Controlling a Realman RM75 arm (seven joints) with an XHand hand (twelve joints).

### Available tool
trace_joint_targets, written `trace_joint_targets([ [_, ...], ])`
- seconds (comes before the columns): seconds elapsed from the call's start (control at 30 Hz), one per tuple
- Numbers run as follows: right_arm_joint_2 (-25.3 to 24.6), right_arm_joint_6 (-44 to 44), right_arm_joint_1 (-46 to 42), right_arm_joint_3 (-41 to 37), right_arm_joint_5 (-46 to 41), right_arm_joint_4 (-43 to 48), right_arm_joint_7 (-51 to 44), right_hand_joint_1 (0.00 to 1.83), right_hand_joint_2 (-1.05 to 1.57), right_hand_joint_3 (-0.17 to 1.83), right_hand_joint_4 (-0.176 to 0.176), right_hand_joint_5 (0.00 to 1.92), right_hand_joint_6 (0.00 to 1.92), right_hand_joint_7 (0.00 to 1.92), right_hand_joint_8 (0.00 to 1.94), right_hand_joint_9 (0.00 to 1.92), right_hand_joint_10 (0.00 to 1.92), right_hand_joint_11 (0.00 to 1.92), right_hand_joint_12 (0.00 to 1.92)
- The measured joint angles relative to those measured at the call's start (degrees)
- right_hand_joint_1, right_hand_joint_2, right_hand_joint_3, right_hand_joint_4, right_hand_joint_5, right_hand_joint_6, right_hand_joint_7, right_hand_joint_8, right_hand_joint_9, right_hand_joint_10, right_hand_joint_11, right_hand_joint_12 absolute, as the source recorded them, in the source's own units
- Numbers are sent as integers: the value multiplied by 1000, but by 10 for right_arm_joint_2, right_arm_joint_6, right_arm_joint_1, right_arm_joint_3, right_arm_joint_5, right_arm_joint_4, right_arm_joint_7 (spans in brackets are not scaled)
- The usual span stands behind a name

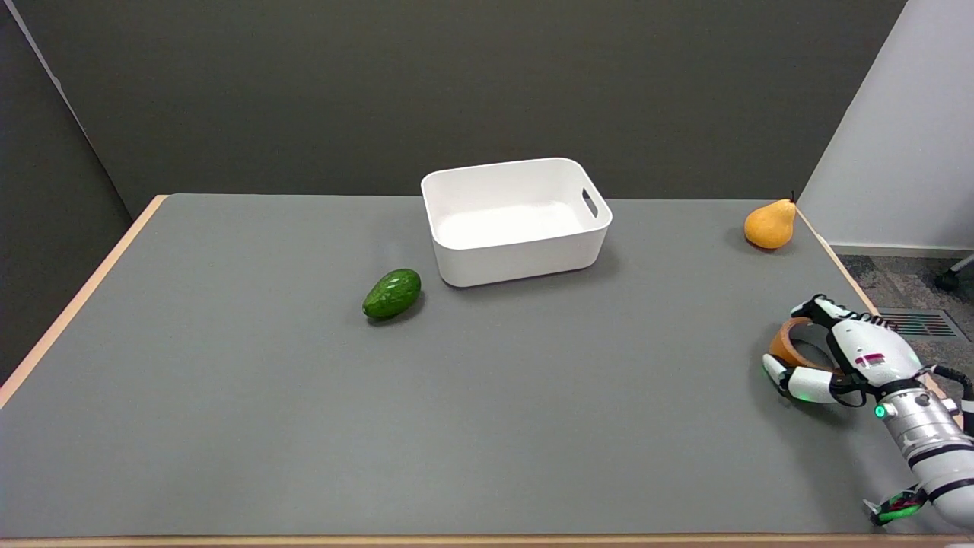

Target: Pick up yellow tape.

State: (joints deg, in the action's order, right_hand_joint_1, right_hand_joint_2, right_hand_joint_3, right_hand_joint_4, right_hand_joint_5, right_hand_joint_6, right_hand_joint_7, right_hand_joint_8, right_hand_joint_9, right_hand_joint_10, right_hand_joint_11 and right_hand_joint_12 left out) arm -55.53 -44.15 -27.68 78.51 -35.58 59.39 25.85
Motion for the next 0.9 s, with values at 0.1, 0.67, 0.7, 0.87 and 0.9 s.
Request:
trace_joint_targets([
  [0.1, 0, -37, 8, 15, 1, -17, -8, 1173, 1184, 255, -176, 512, 1483, 788, 1573, 842, 1475, 688, 1921],
  [0.67, 7, -237, 68, 70, 1, -53, -32, 1046, 974, 582, -125, 751, 1479, 843, 1941, 1034, 1921, 1160, 1921],
  [0.7, 9, -242, 71, 72, 1, -48, -32, 1047, 973, 584, -127, 751, 1478, 847, 1941, 1038, 1921, 1161, 1921],
  [0.87, 23, -261, 106, 83, 4, -20, -35, 1053, 966, 596, -137, 754, 1480, 864, 1941, 1047, 1921, 1161, 1921],
  [0.9, 26, -263, 118, 87, 5, -14, -35, 1054, 963, 601, -140, 754, 1482, 868, 1941, 1050, 1921, 1161, 1921],
])
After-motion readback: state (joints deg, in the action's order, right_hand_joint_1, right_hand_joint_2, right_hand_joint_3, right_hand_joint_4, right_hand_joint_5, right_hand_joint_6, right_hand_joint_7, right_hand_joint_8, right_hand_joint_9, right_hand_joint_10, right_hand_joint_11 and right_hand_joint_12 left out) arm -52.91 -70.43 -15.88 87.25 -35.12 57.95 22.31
